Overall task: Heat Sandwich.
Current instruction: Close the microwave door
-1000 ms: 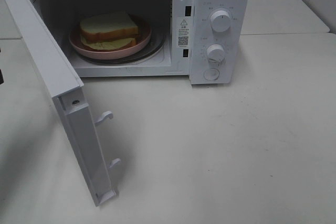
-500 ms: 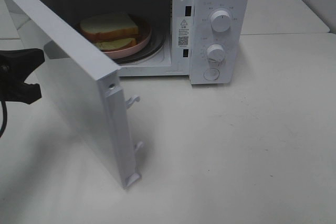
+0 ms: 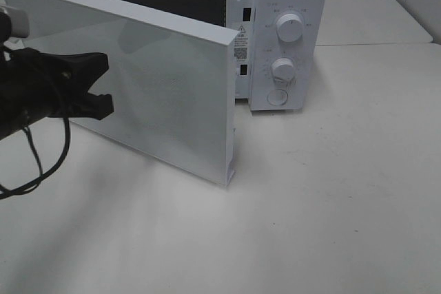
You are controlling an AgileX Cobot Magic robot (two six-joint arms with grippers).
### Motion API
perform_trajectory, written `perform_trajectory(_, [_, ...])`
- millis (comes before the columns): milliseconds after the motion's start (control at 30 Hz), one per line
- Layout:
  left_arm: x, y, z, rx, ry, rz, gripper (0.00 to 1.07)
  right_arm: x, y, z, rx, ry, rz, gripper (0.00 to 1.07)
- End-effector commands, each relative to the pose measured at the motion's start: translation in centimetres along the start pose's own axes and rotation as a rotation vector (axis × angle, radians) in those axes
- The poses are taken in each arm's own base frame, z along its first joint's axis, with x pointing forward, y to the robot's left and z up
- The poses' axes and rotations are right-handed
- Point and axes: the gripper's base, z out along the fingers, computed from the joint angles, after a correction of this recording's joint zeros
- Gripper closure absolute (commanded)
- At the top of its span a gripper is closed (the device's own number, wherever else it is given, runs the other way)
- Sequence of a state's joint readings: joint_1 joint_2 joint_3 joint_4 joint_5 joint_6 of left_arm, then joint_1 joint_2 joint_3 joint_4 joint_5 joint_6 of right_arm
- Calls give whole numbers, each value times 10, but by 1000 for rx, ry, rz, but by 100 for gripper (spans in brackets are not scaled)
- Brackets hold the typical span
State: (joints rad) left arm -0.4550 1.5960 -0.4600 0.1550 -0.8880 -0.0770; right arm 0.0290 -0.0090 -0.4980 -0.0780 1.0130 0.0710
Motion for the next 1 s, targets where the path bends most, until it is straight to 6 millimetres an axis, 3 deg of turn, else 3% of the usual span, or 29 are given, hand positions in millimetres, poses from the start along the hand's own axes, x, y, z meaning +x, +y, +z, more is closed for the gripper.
perform_trajectory(33, [-5,-7,13,-9,0,-1,107,1,0,-2,4,-36,-6,31])
perform_trajectory(533, [-13,-46,73,-9,-4,-16,107,1,0,-2,4,-36,-6,31])
perform_trajectory(1000, [-24,-53,122,-86,-9,3,107,1,0,-2,4,-36,-6,31])
